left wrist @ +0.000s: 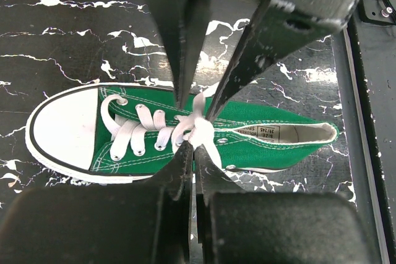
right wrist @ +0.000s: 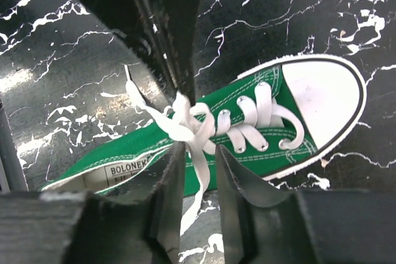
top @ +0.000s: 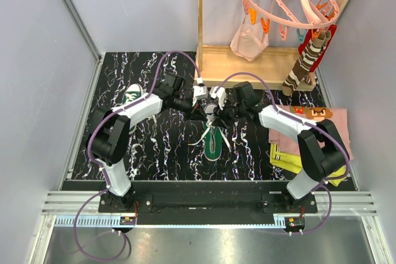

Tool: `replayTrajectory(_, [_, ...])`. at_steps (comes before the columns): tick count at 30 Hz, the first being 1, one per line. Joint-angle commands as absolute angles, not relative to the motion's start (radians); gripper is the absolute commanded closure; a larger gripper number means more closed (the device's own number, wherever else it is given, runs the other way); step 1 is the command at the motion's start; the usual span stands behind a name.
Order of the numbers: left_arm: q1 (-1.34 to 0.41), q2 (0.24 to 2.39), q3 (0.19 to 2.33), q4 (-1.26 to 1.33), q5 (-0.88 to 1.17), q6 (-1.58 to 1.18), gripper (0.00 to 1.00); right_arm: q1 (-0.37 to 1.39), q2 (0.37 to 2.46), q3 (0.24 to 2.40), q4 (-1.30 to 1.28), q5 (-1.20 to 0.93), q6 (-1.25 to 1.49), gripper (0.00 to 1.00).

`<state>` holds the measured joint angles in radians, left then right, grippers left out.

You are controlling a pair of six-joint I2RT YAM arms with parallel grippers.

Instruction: Tie the shoes

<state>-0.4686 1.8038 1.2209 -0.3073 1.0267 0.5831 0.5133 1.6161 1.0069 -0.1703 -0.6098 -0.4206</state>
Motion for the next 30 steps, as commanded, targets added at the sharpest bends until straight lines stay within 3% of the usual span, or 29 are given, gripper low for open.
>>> replayTrajectory(1, [-0.466,1.806,1.253,-0.305,1.077,0.617,1.0,0.503,1.644,1.072,-0.182,-0.661,-0.445,0.63])
replayTrajectory(4, [-0.465,1.806,1.253,-0.311,1.075,0.624,1.0,0.494,1.661,1.092,-0.212,-0.692,-0.459,0.62])
replayTrajectory(8, [-0.46,1.802,1.25,-0.316,1.075,0.627,1.0,0.483,1.664,1.097,-0.236,-0.718,-0.477,0.77])
replayTrajectory(13, [-0.449,1.793,1.239,-0.318,1.072,0.633,1.0,0.477,1.641,1.092,-0.29,-0.747,-0.505,0.78])
replayTrajectory(18, [-0.448,1.79,1.233,-0.322,1.081,0.65,1.0,0.476,1.62,1.081,-0.31,-0.784,-0.525,1.0])
replayTrajectory(30, [-0.449,1.782,1.232,-0.397,1.086,0.77,1.0,0.445,1.657,1.121,-0.379,-0.801,-0.482,1.0])
